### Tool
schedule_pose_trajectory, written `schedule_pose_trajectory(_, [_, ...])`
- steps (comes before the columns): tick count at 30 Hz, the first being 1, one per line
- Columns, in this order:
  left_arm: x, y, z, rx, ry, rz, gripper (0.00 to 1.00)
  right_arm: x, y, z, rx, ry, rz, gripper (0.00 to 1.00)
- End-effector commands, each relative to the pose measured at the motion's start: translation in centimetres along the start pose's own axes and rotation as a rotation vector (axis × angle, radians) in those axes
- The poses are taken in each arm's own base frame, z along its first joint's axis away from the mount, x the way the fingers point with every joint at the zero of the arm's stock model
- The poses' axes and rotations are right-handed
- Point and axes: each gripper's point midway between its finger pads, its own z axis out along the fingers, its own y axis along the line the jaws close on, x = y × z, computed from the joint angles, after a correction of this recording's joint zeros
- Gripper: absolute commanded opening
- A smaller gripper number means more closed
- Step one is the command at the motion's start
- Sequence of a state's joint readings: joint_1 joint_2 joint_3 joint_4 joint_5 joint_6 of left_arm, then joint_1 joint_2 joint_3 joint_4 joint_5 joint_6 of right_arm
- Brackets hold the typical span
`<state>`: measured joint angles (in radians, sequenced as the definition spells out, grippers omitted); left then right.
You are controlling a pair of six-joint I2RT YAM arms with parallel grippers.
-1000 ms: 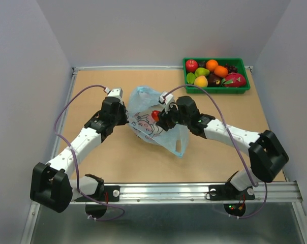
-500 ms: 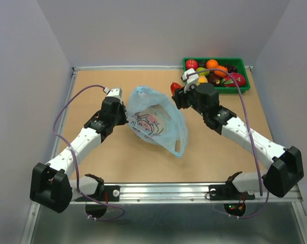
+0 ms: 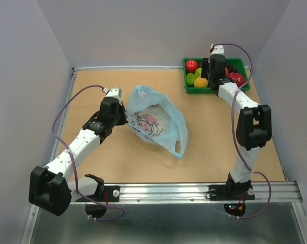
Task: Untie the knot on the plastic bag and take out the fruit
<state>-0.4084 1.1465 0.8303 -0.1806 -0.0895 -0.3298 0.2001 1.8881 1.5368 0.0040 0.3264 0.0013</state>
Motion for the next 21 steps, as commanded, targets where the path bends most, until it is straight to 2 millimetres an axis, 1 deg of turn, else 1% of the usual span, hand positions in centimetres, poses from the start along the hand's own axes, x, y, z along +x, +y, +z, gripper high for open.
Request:
schedule_pose_trajectory(1, [-1.0,-0.3,-0.7,0.025,-0.040,0.007,0.00,-4.3,-1.4,4.1,0.049,-0.104,0.092,0.37])
schedule_pose_trajectory(2, [-0.9,-0.2,-0.6,0.023,-0.036,0.009,0.00,-3.8,-1.6,5.0,0.063,-0.098,0.094,0.39])
schedule_pose_trajectory(3, [-0.9,-0.3,-0.6,0.024,-0.037,0.007,0.00,-2.3,-1.7,6.6,0.074,-0.073,0.090,0.43])
schedule_pose_trajectory(4, [-0.8,-0.3,-0.6,0.025,-0.034,0.010,0.00,-3.2,-1.7,7.2,0.078,-0.093,0.099,0.52])
schedule_pose_trajectory(5, [-0.8,-0.3,-0.5,0.025,-0.030,0.011,0.00,-2.0,-1.5,8.2,0.083,-0.076,0.090,0.59])
schedule_pose_trajectory(6, [-0.7,-0.3,-0.5,0.025,-0.030,0.011,0.00,-2.8,-1.4,8.5,0.084,-0.093,0.096,0.71])
schedule_pose_trajectory(8, [-0.7,-0.3,-0.5,0.026,-0.030,0.011,0.00,-2.7,-1.5,9.0,0.098,-0.095,0.099,0.86])
schedule_pose_trajectory(9, [-0.7,-0.3,-0.5,0.026,-0.028,0.013,0.00,-2.5,-1.6,9.2,0.107,-0.093,0.097,0.97])
schedule_pose_trajectory(10, [-0.7,-0.3,-0.5,0.027,-0.028,0.014,0.00,-2.6,-1.9,9.2,0.118,-0.096,0.100,1.00])
schedule_pose_trajectory(11, [-0.8,-0.3,-0.5,0.026,-0.028,0.012,0.00,-2.6,-1.9,9.1,0.116,-0.096,0.097,1.00])
schedule_pose_trajectory(13, [-0.8,-0.4,-0.5,0.029,-0.029,0.014,0.00,-3.4,-1.9,8.4,0.106,-0.105,0.086,1.00])
schedule_pose_trajectory(14, [-0.8,-0.4,-0.5,0.031,-0.028,0.014,0.00,-2.7,-1.7,8.2,0.091,-0.090,0.079,1.00])
schedule_pose_trajectory(16, [-0.9,-0.4,-0.6,0.032,-0.032,0.013,0.00,-3.2,-1.5,7.0,0.057,-0.091,0.084,1.00])
schedule_pose_trajectory(17, [-0.9,-0.4,-0.6,0.033,-0.034,0.013,0.00,-4.8,-1.1,5.4,0.012,-0.116,0.095,1.00])
schedule_pose_trajectory(18, [-1.0,-0.5,-0.7,0.034,-0.037,0.011,0.00,-3.6,-0.7,4.7,-0.012,-0.088,0.101,1.00])
schedule_pose_trajectory(19, [-1.0,-0.4,-0.7,0.033,-0.038,0.013,0.00,-3.1,-0.3,3.9,-0.040,-0.075,0.110,1.00])
schedule_pose_trajectory(20, [-1.2,-0.5,-0.8,0.038,-0.042,0.016,0.00,-3.4,0.0,2.8,-0.069,-0.077,0.119,1.00])
schedule_pose_trajectory(21, [-1.6,-0.7,-0.9,0.049,-0.052,0.021,0.00,-5.3,1.4,-0.9,-0.176,-0.107,0.152,1.00])
